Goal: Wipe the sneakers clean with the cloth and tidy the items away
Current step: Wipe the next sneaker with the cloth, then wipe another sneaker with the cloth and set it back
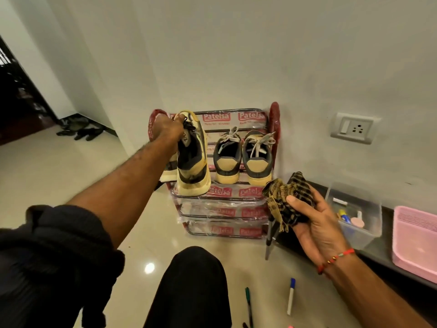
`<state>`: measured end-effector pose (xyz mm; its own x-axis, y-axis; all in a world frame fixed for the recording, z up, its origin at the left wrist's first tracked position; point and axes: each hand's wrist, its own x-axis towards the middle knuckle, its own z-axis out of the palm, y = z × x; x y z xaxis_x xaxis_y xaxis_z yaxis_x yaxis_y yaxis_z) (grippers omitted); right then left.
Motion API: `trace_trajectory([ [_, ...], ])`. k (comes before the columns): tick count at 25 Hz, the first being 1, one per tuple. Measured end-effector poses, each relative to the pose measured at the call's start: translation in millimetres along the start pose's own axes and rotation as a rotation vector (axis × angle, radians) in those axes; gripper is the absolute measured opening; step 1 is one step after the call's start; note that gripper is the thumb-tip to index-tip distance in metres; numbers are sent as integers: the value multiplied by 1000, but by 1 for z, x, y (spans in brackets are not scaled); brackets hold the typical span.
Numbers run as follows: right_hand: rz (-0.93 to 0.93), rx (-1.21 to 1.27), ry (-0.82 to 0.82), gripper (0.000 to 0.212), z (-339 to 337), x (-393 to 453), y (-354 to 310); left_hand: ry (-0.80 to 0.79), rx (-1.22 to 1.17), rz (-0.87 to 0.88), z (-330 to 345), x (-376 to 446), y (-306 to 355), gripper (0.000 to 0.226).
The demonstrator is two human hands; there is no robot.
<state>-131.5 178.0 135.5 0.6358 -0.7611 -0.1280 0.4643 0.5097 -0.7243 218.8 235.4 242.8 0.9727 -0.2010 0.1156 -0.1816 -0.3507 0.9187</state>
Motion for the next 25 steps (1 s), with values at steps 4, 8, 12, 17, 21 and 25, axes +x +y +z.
trace_trajectory([
  [4, -18, -6, 7, 59, -5, 7, -3, 7, 15, -107, 35, 13, -1, 29],
  [8, -32, -22, 29, 60, -11, 15, -3, -58, -53, -141, 62, 35, -11, 31],
  [12, -18, -50, 51, 60, -18, 21, 0, -86, -80, -142, 71, 59, -19, 25],
  [17, 7, -56, 59, 60, -18, 30, 9, -178, 88, 129, 64, 52, -39, 31],
  [21, 9, -37, 51, 61, -13, 30, 14, -168, 218, 400, 29, 36, -69, 22],
  [25, 40, -52, 31, 61, -11, 25, 24, -289, 649, 422, -12, 47, -104, 29],
])
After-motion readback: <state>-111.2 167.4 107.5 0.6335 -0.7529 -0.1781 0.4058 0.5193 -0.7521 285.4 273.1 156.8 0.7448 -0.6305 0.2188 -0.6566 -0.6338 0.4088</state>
